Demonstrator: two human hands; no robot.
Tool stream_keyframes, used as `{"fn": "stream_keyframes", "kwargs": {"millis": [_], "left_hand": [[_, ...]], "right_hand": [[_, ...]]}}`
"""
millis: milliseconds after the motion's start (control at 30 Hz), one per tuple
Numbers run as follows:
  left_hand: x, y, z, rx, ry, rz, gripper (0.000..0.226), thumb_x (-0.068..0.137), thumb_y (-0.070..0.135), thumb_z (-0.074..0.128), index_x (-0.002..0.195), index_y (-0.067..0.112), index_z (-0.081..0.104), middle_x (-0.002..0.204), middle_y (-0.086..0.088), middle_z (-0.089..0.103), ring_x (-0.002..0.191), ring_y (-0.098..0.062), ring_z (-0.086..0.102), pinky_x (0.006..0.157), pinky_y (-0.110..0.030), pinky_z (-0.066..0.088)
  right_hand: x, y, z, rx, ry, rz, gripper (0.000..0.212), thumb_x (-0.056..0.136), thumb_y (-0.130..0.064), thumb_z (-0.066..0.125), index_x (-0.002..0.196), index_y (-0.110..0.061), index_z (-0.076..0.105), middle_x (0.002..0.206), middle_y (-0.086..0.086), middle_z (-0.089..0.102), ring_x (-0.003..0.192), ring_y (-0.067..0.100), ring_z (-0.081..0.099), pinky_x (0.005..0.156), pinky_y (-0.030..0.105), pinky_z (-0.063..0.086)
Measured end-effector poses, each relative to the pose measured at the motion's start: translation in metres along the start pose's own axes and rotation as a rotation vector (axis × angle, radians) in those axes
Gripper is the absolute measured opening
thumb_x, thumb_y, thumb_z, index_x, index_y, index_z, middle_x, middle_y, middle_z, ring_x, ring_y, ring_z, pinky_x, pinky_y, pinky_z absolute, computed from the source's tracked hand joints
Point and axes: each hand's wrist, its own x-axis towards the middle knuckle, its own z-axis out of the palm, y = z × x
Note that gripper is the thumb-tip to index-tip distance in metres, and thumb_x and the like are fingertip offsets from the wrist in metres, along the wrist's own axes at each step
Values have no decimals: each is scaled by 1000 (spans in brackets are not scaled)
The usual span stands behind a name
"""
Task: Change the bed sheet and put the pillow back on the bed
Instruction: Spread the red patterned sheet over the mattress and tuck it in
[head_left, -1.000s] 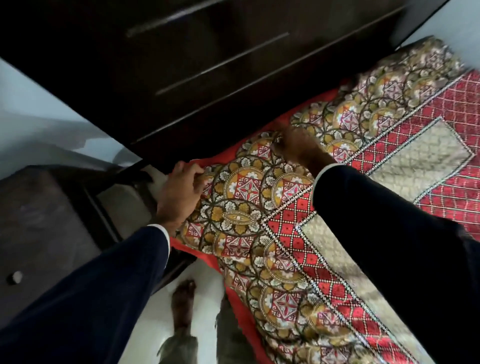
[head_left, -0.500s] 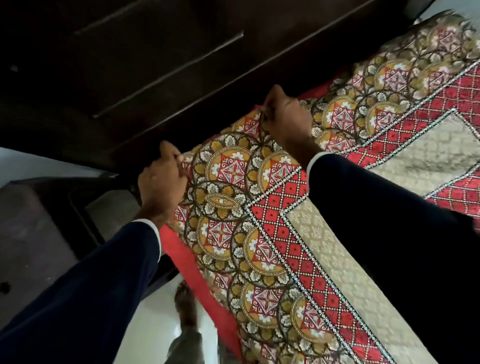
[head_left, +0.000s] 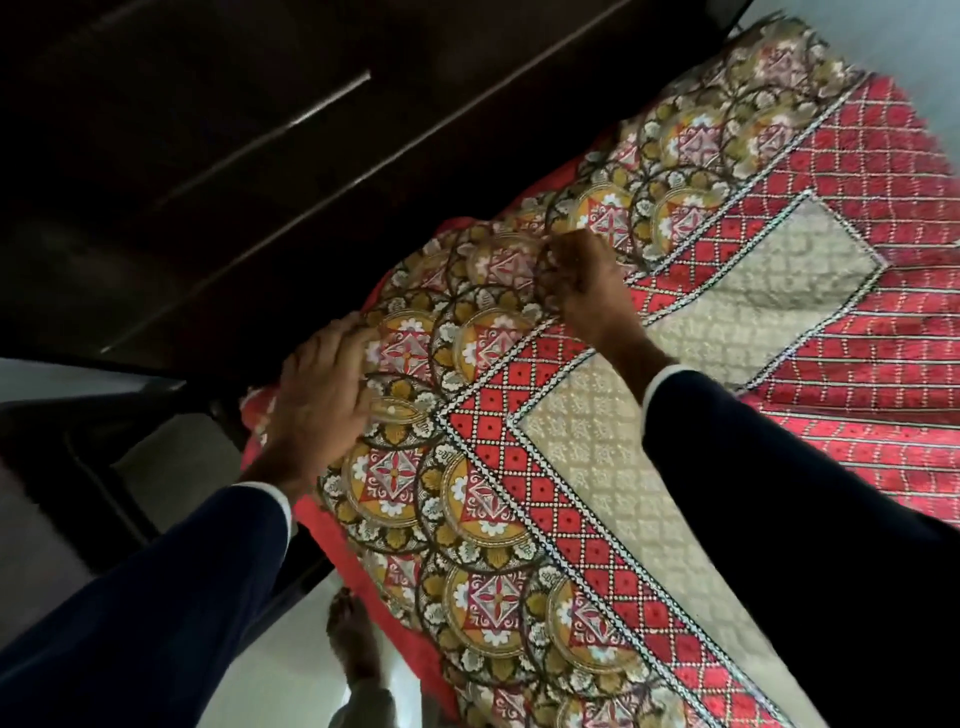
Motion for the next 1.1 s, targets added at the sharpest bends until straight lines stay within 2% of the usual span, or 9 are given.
{"fn": "stream_keyframes", "kwargs": {"millis": [100, 200, 367, 500, 600, 733, 833, 967, 1100], "left_hand": [[41, 39, 11, 17, -54, 147, 61, 93, 29, 49, 152, 21, 33, 160, -6, 29, 141, -26, 37, 111, -47, 39], [82, 84, 20, -42, -87, 204, 57, 95, 34, 41, 150, 22, 34, 160, -7, 31, 143, -30, 36, 111, -53, 38], [141, 141, 31, 97, -55, 289, 67, 97, 45, 50, 157, 24, 28, 165, -5, 24, 150, -29, 23, 115, -55, 25], [170, 169, 42, 192, -45, 335, 67, 102, 54, 27, 161, 25, 15, 169, -2, 9, 156, -26, 7, 116, -64, 20], [177, 175, 49, 234, 9, 343, 68, 104, 55, 18, 161, 25, -2, 169, -3, -5, 156, -26, -3, 116, -65, 15], [175, 177, 44, 231, -2, 346, 70, 104, 56, 20, 161, 24, -3, 169, -5, -9, 156, -28, -3, 116, -65, 16], [171, 176, 42, 238, -31, 354, 70, 103, 58, 18, 161, 24, -3, 169, -7, -8, 156, -30, -1, 115, -66, 16], [219, 197, 24, 259, 37, 424, 73, 101, 59, 19, 161, 21, 3, 169, -9, 0, 155, -30, 4, 116, -66, 17], [275, 242, 17, 279, 82, 463, 74, 99, 47, 34, 161, 16, 9, 169, -9, -5, 155, -30, -4, 118, -65, 13]], "right_hand": [[15, 26, -59, -254, 61, 43, 35, 94, -13, 62, 126, -5, 52, 128, 16, 51, 111, 25, 55, 94, 41, 54], [46, 55, -103, -531, 79, 72, 51, 90, -31, 57, 125, 5, 56, 122, 32, 54, 111, 47, 54, 94, 52, 47], [99, 74, -132, -493, 77, 301, 69, 90, -50, 59, 135, 1, 47, 135, 26, 51, 120, 43, 55, 96, 43, 46], [131, 82, -125, -614, 69, 411, 78, 88, -77, 41, 139, -18, 44, 131, 13, 59, 112, 34, 62, 96, 50, 52], [147, 98, -121, -628, 87, 264, 39, 97, -60, 47, 115, -27, 58, 100, 2, 70, 83, 23, 65, 82, 43, 57], [142, 104, -123, -636, 135, 57, 16, 104, -41, 47, 107, -30, 58, 81, -7, 58, 75, 18, 59, 89, 46, 52], [141, 102, -126, -679, 92, -89, 20, 105, -36, 41, 110, -21, 54, 84, -3, 60, 69, 19, 58, 90, 45, 53], [173, 86, -180, -730, 204, -258, 28, 104, -33, 39, 115, -11, 52, 86, 1, 58, 63, 20, 55, 64, 34, 51], [194, 90, -209, -529, 20, -88, 27, 103, -37, 43, 100, -18, 62, 85, -5, 66, 70, 18, 64, 76, 38, 56]]}}
